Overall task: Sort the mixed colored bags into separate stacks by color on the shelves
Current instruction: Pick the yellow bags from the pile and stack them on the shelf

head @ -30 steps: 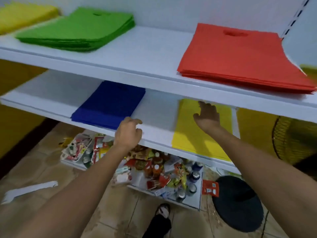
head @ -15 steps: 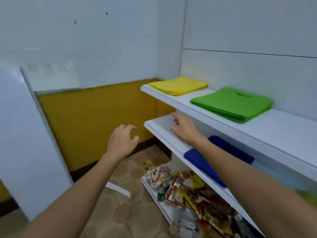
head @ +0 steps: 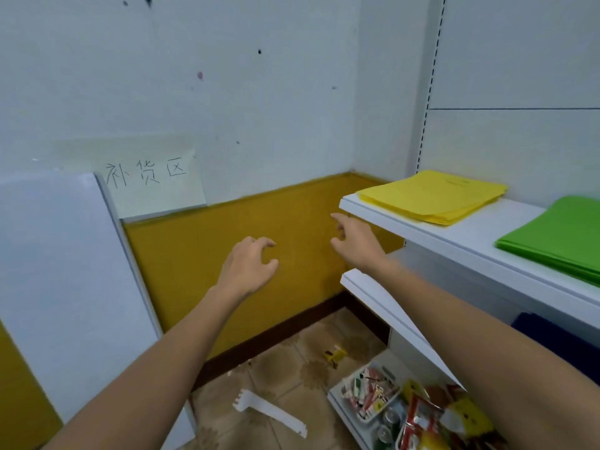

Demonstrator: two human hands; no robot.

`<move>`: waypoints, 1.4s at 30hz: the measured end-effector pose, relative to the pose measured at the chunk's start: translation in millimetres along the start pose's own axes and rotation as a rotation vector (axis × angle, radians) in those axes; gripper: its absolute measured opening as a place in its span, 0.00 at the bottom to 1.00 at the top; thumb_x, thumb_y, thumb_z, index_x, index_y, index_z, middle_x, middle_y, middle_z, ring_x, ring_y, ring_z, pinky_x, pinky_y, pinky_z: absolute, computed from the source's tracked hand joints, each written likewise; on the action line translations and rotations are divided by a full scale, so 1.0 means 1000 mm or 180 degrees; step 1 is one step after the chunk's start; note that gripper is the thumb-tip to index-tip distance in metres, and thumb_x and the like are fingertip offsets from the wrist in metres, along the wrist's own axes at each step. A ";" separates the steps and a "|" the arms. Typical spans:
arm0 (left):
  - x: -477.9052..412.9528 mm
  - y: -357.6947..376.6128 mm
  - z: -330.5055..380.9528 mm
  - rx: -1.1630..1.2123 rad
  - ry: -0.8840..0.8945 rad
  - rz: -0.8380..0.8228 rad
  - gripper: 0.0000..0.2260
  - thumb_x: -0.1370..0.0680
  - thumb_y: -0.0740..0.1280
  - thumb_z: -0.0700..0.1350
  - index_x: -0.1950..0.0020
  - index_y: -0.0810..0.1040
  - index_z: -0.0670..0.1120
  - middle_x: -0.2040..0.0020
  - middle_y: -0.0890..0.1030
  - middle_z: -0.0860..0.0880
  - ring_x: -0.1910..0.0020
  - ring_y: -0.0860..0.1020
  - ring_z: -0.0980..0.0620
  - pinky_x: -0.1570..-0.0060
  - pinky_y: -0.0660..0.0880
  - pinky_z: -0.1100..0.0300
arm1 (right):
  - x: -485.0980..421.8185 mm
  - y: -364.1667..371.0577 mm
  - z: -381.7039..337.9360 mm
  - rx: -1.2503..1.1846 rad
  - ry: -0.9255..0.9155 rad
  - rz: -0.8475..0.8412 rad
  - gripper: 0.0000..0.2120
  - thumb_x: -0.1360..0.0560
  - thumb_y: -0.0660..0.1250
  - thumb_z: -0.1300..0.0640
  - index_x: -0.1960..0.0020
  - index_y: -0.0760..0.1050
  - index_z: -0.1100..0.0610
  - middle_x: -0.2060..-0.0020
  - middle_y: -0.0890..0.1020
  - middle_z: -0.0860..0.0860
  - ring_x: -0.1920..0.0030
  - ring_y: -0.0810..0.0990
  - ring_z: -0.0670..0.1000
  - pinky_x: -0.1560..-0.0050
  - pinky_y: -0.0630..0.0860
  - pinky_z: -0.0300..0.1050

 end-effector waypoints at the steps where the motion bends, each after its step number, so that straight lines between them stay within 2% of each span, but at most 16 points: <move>1: -0.011 0.003 -0.004 -0.0002 0.0019 0.0001 0.16 0.24 0.63 0.49 0.36 0.72 0.52 0.39 0.73 0.49 0.40 0.73 0.49 0.43 0.73 0.51 | -0.011 0.003 0.004 0.0024 0.0026 0.0016 0.27 0.23 0.62 0.59 0.25 0.59 0.55 0.33 0.70 0.56 0.34 0.70 0.54 0.35 0.70 0.50; 6: -0.077 0.026 -0.013 0.0103 0.0093 -0.0002 0.17 0.24 0.63 0.48 0.35 0.72 0.51 0.40 0.74 0.48 0.41 0.73 0.49 0.43 0.72 0.53 | -0.079 0.016 0.030 0.0212 0.0092 0.0056 0.27 0.24 0.62 0.60 0.26 0.60 0.56 0.35 0.71 0.58 0.37 0.72 0.56 0.40 0.71 0.49; 10: -0.139 0.050 -0.002 0.0228 0.0230 -0.0013 0.16 0.24 0.63 0.48 0.35 0.72 0.51 0.40 0.73 0.48 0.40 0.72 0.49 0.42 0.71 0.53 | -0.138 0.017 0.055 0.0224 0.0147 0.0108 0.27 0.24 0.61 0.60 0.26 0.60 0.56 0.33 0.69 0.58 0.35 0.71 0.57 0.36 0.69 0.53; 17: -0.255 0.074 0.023 0.0453 0.0393 0.0056 0.17 0.24 0.64 0.47 0.35 0.72 0.50 0.40 0.74 0.49 0.41 0.73 0.50 0.43 0.71 0.56 | -0.233 -0.007 0.091 0.0374 0.0243 0.0278 0.27 0.25 0.60 0.60 0.26 0.61 0.57 0.34 0.70 0.58 0.37 0.72 0.57 0.37 0.70 0.52; 22: -0.318 0.117 0.081 0.0711 0.0991 -0.0151 0.18 0.25 0.64 0.46 0.35 0.72 0.49 0.40 0.74 0.48 0.40 0.72 0.50 0.42 0.69 0.56 | -0.253 -0.026 0.139 0.0854 0.0285 0.0584 0.23 0.24 0.59 0.62 0.29 0.66 0.55 0.37 0.72 0.55 0.39 0.73 0.54 0.41 0.71 0.48; 28: -0.389 0.177 0.155 0.0783 0.1736 -0.0710 0.18 0.24 0.64 0.48 0.35 0.72 0.49 0.41 0.75 0.45 0.41 0.71 0.46 0.42 0.68 0.54 | -0.242 -0.097 0.219 0.1354 0.1298 0.1027 0.23 0.25 0.60 0.62 0.30 0.66 0.55 0.36 0.71 0.54 0.39 0.74 0.55 0.42 0.72 0.50; 32: -0.414 0.220 0.188 0.0491 0.2100 -0.1193 0.21 0.23 0.61 0.56 0.35 0.71 0.46 0.38 0.74 0.44 0.39 0.70 0.43 0.44 0.67 0.52 | -0.200 -0.138 0.254 0.1712 0.2183 0.1265 0.22 0.25 0.60 0.61 0.31 0.66 0.57 0.38 0.73 0.55 0.39 0.73 0.57 0.42 0.72 0.50; 36: -0.419 0.246 0.199 0.0472 0.2234 -0.1480 0.25 0.23 0.59 0.60 0.32 0.69 0.44 0.36 0.72 0.44 0.37 0.67 0.43 0.40 0.67 0.51 | -0.159 -0.152 0.270 0.2066 0.3335 0.1263 0.14 0.23 0.59 0.55 0.43 0.72 0.64 0.44 0.77 0.60 0.43 0.75 0.59 0.52 0.70 0.46; 39: -0.423 0.256 0.207 0.0658 0.2132 -0.1421 0.24 0.23 0.60 0.60 0.39 0.73 0.42 0.41 0.75 0.43 0.41 0.72 0.43 0.44 0.71 0.50 | -0.150 -0.140 0.272 0.2037 0.3833 0.1192 0.21 0.21 0.57 0.46 0.44 0.73 0.64 0.43 0.76 0.61 0.42 0.75 0.60 0.48 0.71 0.47; 42: -0.420 0.265 0.211 0.0740 0.1982 -0.1516 0.22 0.22 0.61 0.57 0.39 0.72 0.41 0.40 0.71 0.41 0.40 0.71 0.42 0.44 0.69 0.52 | -0.154 -0.123 0.270 0.1810 0.3977 0.1400 0.21 0.21 0.58 0.46 0.42 0.72 0.63 0.42 0.74 0.61 0.41 0.73 0.61 0.45 0.71 0.49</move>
Point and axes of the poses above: each hand's wrist, its own x-axis away from the middle knuckle, its own y-axis out of the palm, z = x × y, the point moved 5 cm from there along -x, towards the middle knuckle
